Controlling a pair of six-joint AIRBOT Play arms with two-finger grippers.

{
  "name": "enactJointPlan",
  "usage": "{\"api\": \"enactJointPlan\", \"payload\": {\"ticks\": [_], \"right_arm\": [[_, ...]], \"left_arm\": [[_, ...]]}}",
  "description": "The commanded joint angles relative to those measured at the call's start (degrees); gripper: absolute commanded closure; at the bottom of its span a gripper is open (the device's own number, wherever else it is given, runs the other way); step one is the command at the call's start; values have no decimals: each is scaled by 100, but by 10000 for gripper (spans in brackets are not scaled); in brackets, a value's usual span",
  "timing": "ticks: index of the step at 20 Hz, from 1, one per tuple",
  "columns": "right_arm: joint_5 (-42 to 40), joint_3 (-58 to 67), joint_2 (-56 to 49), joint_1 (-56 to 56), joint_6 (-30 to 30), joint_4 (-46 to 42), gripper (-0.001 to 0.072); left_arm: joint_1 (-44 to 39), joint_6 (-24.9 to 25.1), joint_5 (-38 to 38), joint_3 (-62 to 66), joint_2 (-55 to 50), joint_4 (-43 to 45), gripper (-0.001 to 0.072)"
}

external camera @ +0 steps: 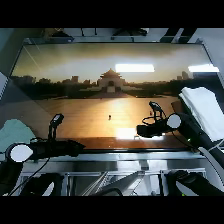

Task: Fold the shirts.

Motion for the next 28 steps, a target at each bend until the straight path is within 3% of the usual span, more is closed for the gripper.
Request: {"api": "enactJointPlan", "payload": {"ticks": [1, 4, 7, 8, 9, 10, 11, 14, 18, 20, 28], "right_arm": [[-2, -2, 4, 4, -2, -2, 698], [-2, -2, 4, 4, -2, -2, 698], [-2, -2, 4, 4, -2, -2, 698], [-2, -2, 4, 4, -2, -2, 698], [-2, -2, 2, 4, -2, -2, 698], [-2, -2, 2, 4, -2, -2, 698], [-2, -2, 4, 4, -2, -2, 697], [-2, -2, 4, 4, -2, -2, 698], [-2, -2, 4, 4, -2, -2, 698], [-2, -2, 4, 4, -2, -2, 698], [-2, -2, -31, 4, -2, -2, 698]], "left_arm": [[-4, 7, -20, -2, 4, 4, 695], [96, -549, -232, 275, 2, 778, 696], [542, -1665, -898, 1110, 2, 3300, 695], [719, -1746, -1119, 1329, 2, 4100, 691], [935, -1744, -1322, 1493, 2, 4784, 582], [1174, -1751, -1419, 1569, 2, 5278, 132], [1484, -1851, -1414, 1569, 2, 5619, 14], [2664, -1849, -1045, 1303, 0, 5663, 15], [4105, -1768, -350, 619, -330, 4870, 15], [4356, -1408, 31, 413, -822, 4306, 15], [4955, -1309, 496, 1023, -3167, 4247, 16]]}}
